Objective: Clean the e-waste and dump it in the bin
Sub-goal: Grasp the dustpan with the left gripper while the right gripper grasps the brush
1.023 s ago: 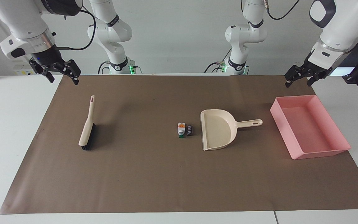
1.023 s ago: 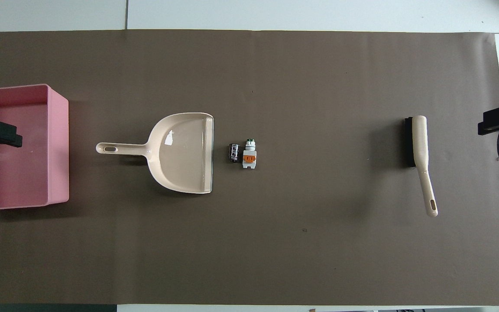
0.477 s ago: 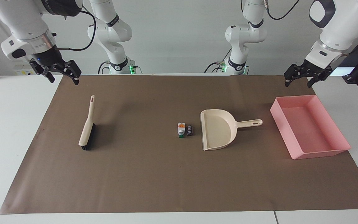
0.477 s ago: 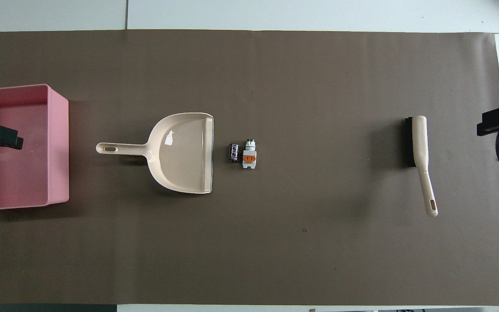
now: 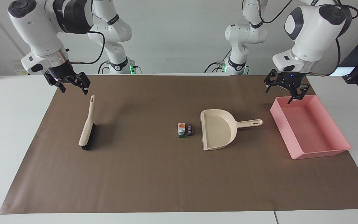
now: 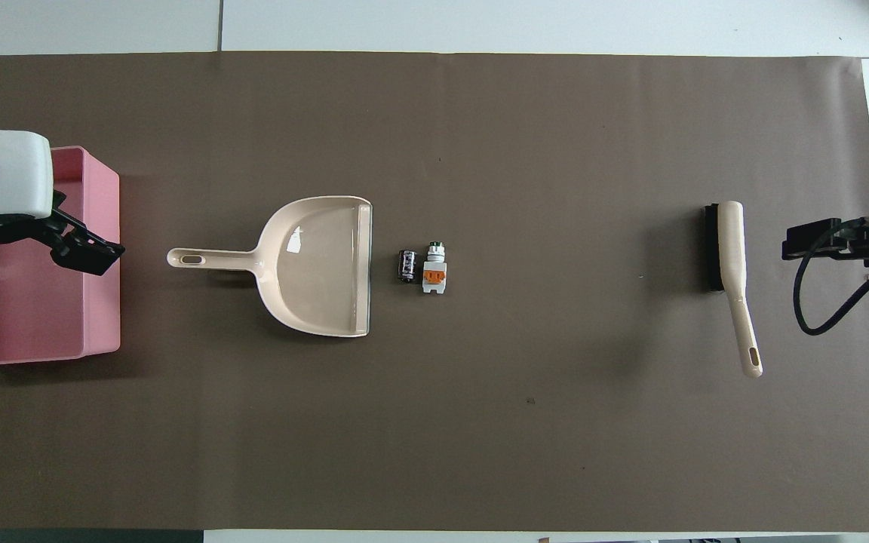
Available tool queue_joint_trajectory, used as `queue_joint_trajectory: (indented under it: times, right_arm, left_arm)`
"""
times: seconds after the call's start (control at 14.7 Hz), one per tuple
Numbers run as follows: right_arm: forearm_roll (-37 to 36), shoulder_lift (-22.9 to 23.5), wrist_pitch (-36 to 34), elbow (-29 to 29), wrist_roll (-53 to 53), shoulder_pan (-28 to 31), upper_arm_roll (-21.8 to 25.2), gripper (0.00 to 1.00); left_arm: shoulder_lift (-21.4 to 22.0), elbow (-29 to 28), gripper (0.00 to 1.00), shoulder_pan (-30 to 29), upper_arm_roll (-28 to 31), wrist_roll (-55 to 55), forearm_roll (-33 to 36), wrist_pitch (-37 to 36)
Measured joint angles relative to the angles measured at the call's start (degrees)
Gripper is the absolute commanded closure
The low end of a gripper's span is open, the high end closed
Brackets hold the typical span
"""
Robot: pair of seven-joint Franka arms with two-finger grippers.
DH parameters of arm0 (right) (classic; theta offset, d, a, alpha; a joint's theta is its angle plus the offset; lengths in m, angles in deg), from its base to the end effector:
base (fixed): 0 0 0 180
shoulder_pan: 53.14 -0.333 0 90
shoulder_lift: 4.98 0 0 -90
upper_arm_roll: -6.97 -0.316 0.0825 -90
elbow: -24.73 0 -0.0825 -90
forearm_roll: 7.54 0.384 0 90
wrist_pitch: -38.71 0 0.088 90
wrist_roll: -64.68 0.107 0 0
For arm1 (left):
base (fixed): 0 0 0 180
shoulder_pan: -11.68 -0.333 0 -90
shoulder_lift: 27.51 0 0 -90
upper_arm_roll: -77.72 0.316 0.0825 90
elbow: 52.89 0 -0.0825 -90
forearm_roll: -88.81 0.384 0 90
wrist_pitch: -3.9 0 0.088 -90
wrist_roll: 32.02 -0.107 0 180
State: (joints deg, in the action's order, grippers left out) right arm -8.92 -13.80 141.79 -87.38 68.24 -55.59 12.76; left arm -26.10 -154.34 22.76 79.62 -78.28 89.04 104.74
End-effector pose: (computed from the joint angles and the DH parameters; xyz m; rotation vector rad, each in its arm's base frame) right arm 0.5124 -0.0346 0.5422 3.1285 -0.1781 -0.0069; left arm 0.5496 -0.0883 0.5595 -2.7739 1.4589 -0.0192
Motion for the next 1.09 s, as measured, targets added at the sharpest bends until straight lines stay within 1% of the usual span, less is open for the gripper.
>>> queue_joint_trajectory:
  times: [0.14, 0.2, 0.34, 0.48, 0.61, 0.68, 0.89, 1.09]
  right_arm:
    - [0.0, -1.01, 4.53, -6.34, -0.3, 0.03, 0.0, 0.0]
    - [0.0, -0.99, 7.25, -9.22, -0.63, 0.09, 0.0, 0.0]
    - [0.0, -0.23, 12.93, -14.46, -0.7, 0.36, 0.01, 0.0]
    - [-0.01, 1.5, 18.37, -18.33, -1.11, 1.55, 0.03, 0.0]
    - [-0.01, 3.16, 21.66, -20.21, -3.04, 3.2, 0.05, 0.0]
    - [-0.01, 3.63, 22.07, -20.51, -3.78, 3.92, 0.06, 0.0]
    - [-0.01, 3.91, 23.69, -22.16, -4.38, 4.88, 0.06, 0.0]
    - [-0.01, 4.02, 25.3, -24.48, -4.38, 4.87, 0.05, 0.0]
  left_arm:
    - [-1.52, -1.73, 0.03, 1.15, -0.01, -10.75, 0.09, 0.84]
    - [-2.35, -2.52, 0.04, 1.66, 0.0, -13.76, 1.03, 1.56]
    - [-3.73, -4.59, 0.05, 2.92, -0.03, -16.32, 5.02, 4.35]
    - [-4.93, -7.7, 0.06, 5.44, -0.06, -16.55, 8.55, 7.53]
    - [-6.57, -10.55, 0.08, 7.72, -0.1, -15.1, 11.09, 11.61]
    - [-7.52, -11.37, 0.08, 8.44, -0.1, -14.44, 12.0, 12.94]
    - [-9.86, -12.7, 0.08, 9.79, -0.09, -12.9, 15.67, 15.12]
    - [-12.65, -14.0, 0.09, 10.95, -0.09, -8.71, 18.95, 18.84]
